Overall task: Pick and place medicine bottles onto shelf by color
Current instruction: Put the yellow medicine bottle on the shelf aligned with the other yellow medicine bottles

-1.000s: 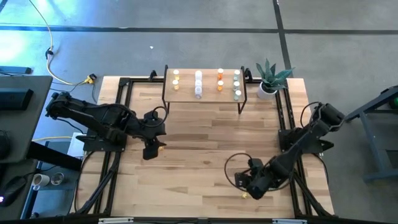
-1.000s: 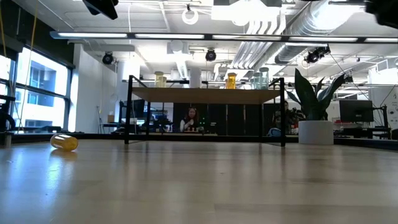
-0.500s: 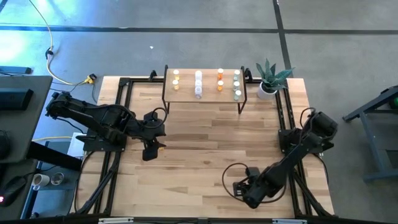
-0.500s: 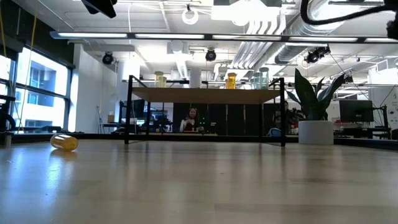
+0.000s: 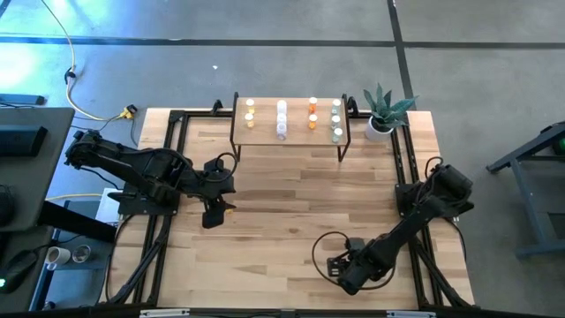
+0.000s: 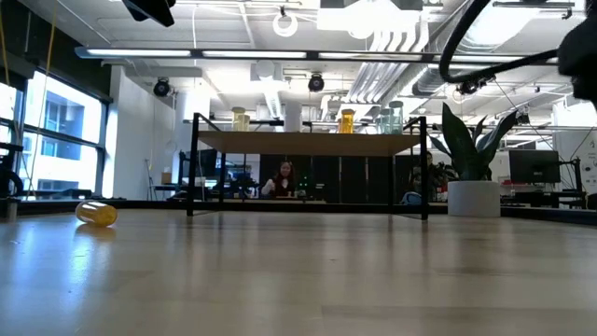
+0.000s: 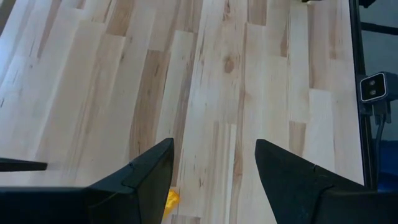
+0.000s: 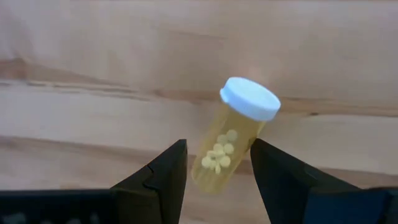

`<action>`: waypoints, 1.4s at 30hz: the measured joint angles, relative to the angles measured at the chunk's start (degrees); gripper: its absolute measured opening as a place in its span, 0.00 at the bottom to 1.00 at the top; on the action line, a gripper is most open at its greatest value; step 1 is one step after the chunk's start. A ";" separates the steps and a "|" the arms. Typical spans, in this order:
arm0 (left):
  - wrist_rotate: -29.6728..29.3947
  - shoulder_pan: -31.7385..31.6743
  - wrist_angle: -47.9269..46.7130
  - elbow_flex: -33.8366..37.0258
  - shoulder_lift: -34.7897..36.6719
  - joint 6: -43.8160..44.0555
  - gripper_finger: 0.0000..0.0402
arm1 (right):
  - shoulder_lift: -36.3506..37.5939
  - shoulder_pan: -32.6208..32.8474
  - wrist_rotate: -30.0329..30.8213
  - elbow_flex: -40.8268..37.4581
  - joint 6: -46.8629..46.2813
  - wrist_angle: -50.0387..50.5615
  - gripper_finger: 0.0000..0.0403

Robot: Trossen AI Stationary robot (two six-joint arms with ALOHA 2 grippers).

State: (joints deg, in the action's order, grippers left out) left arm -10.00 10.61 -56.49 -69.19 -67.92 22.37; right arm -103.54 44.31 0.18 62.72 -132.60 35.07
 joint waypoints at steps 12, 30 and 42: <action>0.00 0.00 -0.05 0.00 0.00 -0.01 0.54 | -1.63 -0.39 -2.39 0.00 0.03 -0.73 0.33; 4.23 -0.71 -0.24 0.00 0.02 -0.02 0.54 | -1.40 -2.09 3.61 0.00 10.86 -5.37 0.22; 13.76 -5.99 -0.22 0.00 0.02 -0.48 0.54 | -1.34 -13.60 8.10 0.00 48.49 -27.28 0.22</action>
State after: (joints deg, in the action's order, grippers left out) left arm 3.76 4.63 -56.71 -69.19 -67.90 21.89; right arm -104.88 30.71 8.28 62.72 -84.11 7.79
